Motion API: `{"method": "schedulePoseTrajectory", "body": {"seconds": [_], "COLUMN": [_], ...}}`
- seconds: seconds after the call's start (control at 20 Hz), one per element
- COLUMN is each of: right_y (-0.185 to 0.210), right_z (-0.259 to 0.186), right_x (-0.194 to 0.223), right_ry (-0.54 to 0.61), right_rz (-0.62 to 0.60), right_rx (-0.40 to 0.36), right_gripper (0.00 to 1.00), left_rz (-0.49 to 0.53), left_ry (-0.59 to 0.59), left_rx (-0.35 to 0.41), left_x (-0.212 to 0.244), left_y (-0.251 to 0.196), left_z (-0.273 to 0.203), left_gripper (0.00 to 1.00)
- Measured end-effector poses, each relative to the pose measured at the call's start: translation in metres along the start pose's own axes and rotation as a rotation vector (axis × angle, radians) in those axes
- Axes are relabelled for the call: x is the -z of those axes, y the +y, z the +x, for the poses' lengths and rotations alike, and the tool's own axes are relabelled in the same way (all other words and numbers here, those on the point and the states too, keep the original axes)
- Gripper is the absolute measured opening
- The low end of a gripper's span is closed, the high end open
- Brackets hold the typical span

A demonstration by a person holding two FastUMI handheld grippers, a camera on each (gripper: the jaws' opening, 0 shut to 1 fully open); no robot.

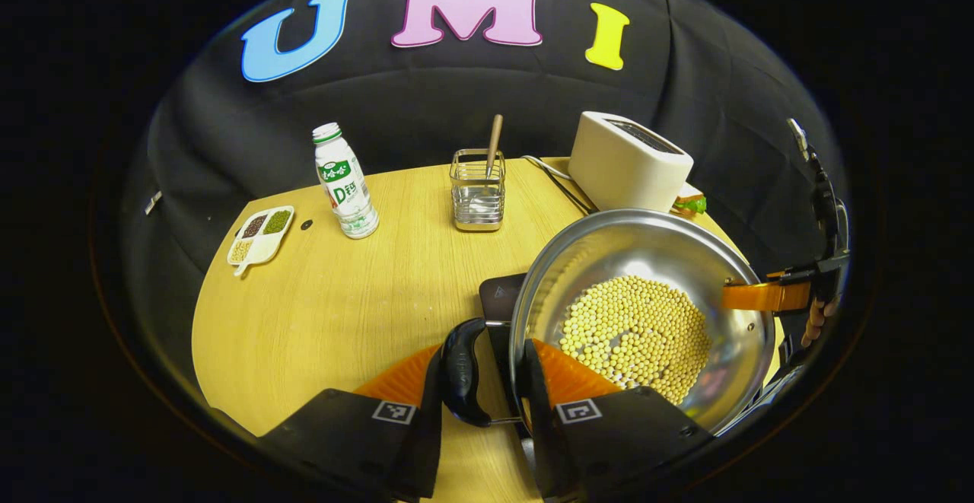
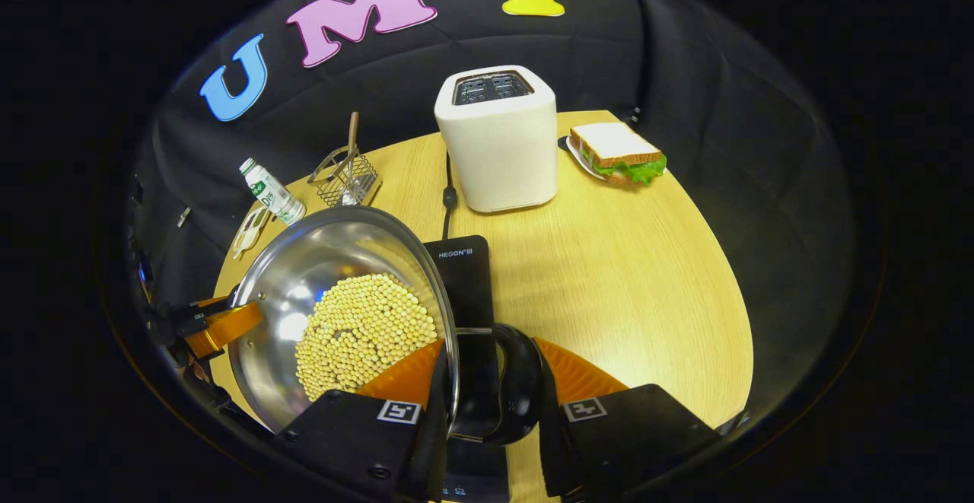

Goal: First push the handle of the pot to place it horizontally, then grasp the pot with both hands and set it on the induction cooktop.

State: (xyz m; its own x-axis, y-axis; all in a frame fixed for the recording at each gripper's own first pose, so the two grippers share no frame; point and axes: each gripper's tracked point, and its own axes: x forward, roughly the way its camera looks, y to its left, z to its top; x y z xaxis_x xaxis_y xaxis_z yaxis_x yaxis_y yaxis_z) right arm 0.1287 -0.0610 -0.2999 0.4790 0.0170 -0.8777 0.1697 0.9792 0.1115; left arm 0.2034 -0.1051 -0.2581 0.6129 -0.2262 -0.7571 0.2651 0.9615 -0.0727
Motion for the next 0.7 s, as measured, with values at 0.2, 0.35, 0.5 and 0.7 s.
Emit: {"method": "schedulePoseTrajectory", "body": {"seconds": [0.2,0.35,0.5,0.7], "right_y": [-0.001,-0.003,-0.002,-0.006], "right_z": [0.001,-0.002,-0.003,-0.002], "right_x": [-0.003,-0.002,0.005,-0.002], "right_ry": [-0.004,-0.003,0.012,-0.046], "right_rz": [0.010,0.012,-0.011,-0.018], "right_rx": [-0.012,-0.013,-0.018,0.003], "right_gripper": [0.53,0.55,0.64,0.99], "left_rz": [-0.017,-0.020,0.023,0.063], "left_ry": [-0.013,-0.023,-0.069,-0.157], "left_rx": [0.011,0.016,0.009,-0.076], "left_x": [-0.002,-0.002,-0.006,-0.011], "left_y": [-0.002,-0.002,0.001,0.014], "left_z": [0.003,0.003,0.004,-0.003], "left_gripper": [0.52,0.54,0.63,0.99]}}
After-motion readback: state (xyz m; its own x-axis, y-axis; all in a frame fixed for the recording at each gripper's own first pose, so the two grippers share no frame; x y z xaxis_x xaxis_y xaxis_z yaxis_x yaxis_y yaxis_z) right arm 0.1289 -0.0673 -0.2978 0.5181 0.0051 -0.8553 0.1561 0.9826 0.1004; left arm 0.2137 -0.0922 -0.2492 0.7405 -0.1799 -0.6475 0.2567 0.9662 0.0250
